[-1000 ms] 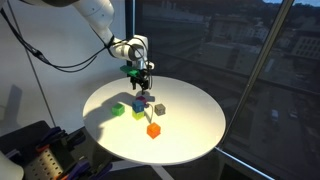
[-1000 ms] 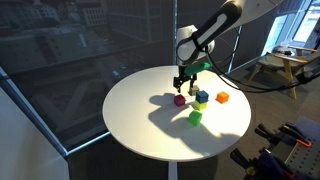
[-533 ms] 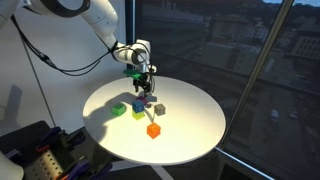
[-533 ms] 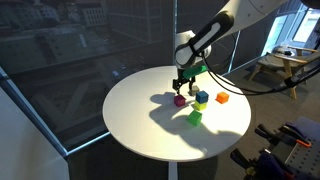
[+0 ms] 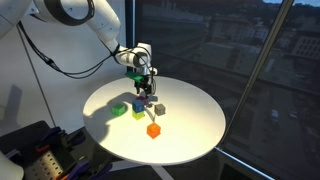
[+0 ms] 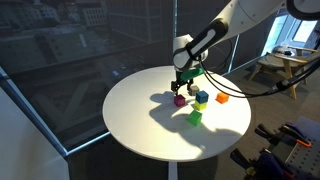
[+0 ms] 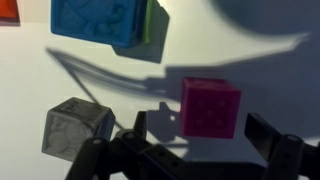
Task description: Put the pink block over the green block
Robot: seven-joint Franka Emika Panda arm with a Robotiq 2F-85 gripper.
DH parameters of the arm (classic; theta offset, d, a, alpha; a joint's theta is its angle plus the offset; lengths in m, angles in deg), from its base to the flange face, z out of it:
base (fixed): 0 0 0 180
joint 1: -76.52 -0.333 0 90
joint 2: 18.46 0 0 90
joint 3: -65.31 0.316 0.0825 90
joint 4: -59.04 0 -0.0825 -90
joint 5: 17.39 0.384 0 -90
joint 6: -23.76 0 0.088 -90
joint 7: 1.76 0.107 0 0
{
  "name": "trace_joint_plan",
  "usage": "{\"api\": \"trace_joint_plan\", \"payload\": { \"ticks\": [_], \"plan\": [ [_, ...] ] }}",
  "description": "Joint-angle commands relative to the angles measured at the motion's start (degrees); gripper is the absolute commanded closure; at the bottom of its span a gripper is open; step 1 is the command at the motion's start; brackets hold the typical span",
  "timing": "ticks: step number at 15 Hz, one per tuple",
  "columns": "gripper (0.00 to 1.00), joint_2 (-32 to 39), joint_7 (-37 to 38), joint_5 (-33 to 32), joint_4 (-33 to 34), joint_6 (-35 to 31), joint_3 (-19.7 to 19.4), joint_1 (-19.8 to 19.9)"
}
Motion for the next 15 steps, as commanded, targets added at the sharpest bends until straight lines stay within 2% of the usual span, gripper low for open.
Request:
{"api": "trace_joint_plan", "payload": {
  "ticks": [1, 15],
  "plan": [
    [0.0, 2.6, 0.5, 0.0, 4.1, 1.8, -0.4, -0.4],
    [0.0, 6.5, 0.4, 0.0, 8.0, 2.7, -0.5, -0.6]
  ]
}}
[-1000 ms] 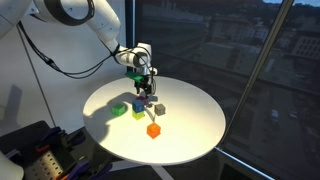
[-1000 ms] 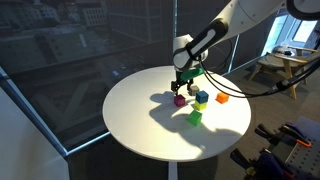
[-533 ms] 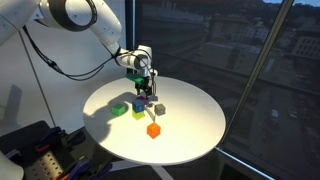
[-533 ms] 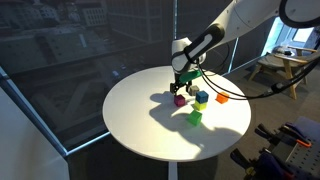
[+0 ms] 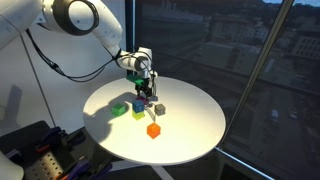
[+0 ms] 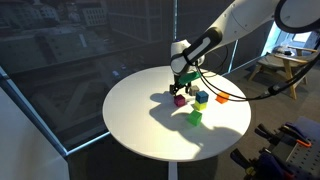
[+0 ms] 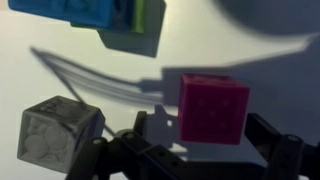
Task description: Put the pink block over the green block
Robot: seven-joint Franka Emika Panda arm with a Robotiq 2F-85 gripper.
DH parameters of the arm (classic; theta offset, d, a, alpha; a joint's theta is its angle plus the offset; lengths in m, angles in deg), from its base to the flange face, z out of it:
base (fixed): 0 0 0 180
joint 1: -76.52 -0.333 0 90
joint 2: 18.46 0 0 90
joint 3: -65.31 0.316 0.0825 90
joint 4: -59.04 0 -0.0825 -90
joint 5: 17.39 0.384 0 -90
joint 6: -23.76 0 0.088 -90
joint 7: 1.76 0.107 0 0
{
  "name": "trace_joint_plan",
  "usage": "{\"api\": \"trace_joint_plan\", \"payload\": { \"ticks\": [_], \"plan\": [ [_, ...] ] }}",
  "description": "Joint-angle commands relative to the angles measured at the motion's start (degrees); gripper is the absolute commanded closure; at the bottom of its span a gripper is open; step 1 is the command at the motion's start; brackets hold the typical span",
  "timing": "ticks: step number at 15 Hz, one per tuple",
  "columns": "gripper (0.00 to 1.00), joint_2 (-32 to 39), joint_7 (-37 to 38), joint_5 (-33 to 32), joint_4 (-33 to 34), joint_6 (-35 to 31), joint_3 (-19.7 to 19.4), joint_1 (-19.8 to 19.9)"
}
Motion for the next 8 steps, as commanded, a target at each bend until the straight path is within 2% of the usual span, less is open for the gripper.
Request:
{"api": "trace_joint_plan", "payload": {
  "ticks": [1, 2, 3, 4, 8],
  "plan": [
    [0.0, 1.4, 0.4, 0.0, 2.8, 2.0, -0.5, -0.4],
    [0.0, 1.5, 0.4, -0.1, 2.8, 2.0, -0.6, -0.4],
    [0.22, 1.6, 0.5, -0.1, 2.8, 1.9, -0.6, -0.4],
    [0.26, 1.7, 0.5, -0.1, 2.9, 1.9, -0.6, -0.4],
    [0.58, 1.9, 0.5, -0.1, 3.2, 2.0, -0.6, -0.5]
  ]
}}
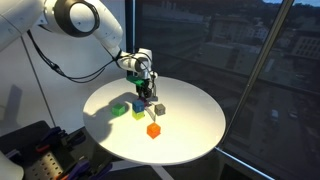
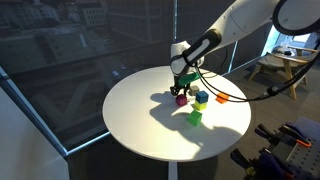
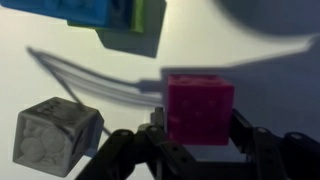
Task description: Put the pink block over the green block
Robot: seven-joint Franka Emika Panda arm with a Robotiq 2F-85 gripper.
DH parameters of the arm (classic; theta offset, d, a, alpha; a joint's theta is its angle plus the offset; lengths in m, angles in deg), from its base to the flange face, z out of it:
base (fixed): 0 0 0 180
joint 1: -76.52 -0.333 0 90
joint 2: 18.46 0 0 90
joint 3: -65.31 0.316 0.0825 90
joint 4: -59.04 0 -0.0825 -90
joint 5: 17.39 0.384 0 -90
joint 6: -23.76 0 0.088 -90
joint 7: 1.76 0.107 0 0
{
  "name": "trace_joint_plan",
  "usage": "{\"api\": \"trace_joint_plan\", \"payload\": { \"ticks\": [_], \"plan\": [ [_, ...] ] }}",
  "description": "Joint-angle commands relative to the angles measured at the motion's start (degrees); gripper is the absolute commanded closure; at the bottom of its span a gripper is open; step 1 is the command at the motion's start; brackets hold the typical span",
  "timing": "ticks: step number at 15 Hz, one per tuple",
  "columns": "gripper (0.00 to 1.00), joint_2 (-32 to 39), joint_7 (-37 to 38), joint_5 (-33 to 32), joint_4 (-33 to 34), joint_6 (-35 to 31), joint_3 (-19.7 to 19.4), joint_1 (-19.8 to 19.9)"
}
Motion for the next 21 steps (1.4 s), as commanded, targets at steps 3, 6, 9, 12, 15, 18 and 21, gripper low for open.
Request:
{"api": "trace_joint_plan", "payload": {
  "ticks": [3, 6, 9, 12, 15, 18, 21],
  "plan": [
    [0.68, 0.6, 0.5, -0.2, 2.5, 2.9, -0.6, -0.6],
    [0.7, -0.1, 0.5, -0.3, 2.6, 4.4, -0.7, -0.6],
    [0.7, -0.7, 0.5, -0.4, 3.3, 6.1, -0.8, -0.6],
    [0.7, -1.1, 0.4, -0.4, 4.3, 7.7, -0.8, -0.5],
    [0.7, -1.2, 0.3, -0.5, 5.2, 8.9, -0.8, -0.5],
    [0.7, -1.5, 0.3, -0.5, 5.9, 9.8, -0.7, -0.5],
    [0.7, -1.9, 0.4, -0.6, 6.6, 10.7, -0.7, -0.6]
  ]
}}
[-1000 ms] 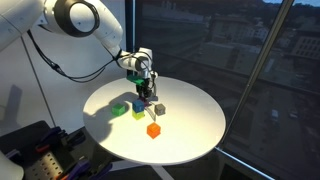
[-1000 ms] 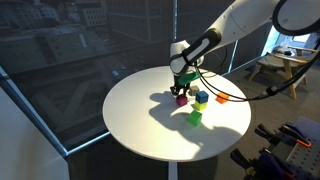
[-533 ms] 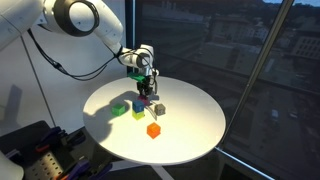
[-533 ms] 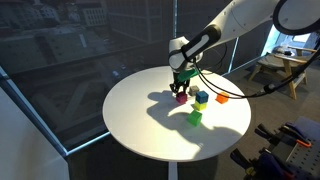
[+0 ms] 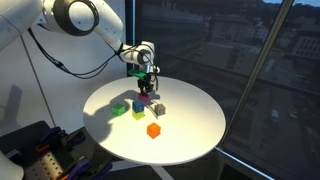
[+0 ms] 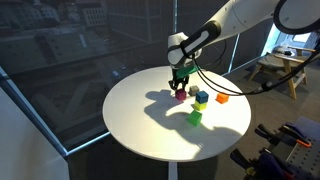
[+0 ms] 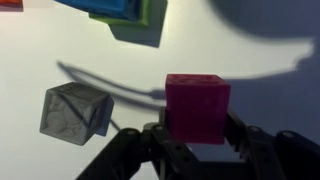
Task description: Put the pink block over the green block
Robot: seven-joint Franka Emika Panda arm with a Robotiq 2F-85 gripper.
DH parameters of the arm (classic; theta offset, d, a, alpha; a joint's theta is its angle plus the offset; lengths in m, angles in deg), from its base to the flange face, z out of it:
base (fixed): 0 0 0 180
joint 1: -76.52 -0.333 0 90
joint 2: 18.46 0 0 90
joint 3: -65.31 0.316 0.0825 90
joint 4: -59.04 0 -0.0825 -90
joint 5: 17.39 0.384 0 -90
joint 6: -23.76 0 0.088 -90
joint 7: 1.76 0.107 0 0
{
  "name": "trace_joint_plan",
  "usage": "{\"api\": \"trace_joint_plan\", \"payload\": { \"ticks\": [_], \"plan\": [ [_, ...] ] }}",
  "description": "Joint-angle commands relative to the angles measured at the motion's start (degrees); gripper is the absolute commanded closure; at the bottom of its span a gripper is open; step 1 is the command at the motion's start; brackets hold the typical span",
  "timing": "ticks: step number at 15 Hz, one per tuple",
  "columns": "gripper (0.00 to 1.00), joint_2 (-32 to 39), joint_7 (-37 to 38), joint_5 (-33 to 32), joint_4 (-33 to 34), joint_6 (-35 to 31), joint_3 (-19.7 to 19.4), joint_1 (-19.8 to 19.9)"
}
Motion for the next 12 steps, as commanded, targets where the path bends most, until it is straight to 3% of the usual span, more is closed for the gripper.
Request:
{"api": "trace_joint_plan", "payload": {
  "ticks": [1, 12],
  "plan": [
    [0.7, -1.4, 0.4, -0.6, 1.2, 3.1, -0.5, -0.6],
    [0.7, -6.0, -2.2, -1.5, -0.9, 5.1, -0.1, -0.8]
  ]
}}
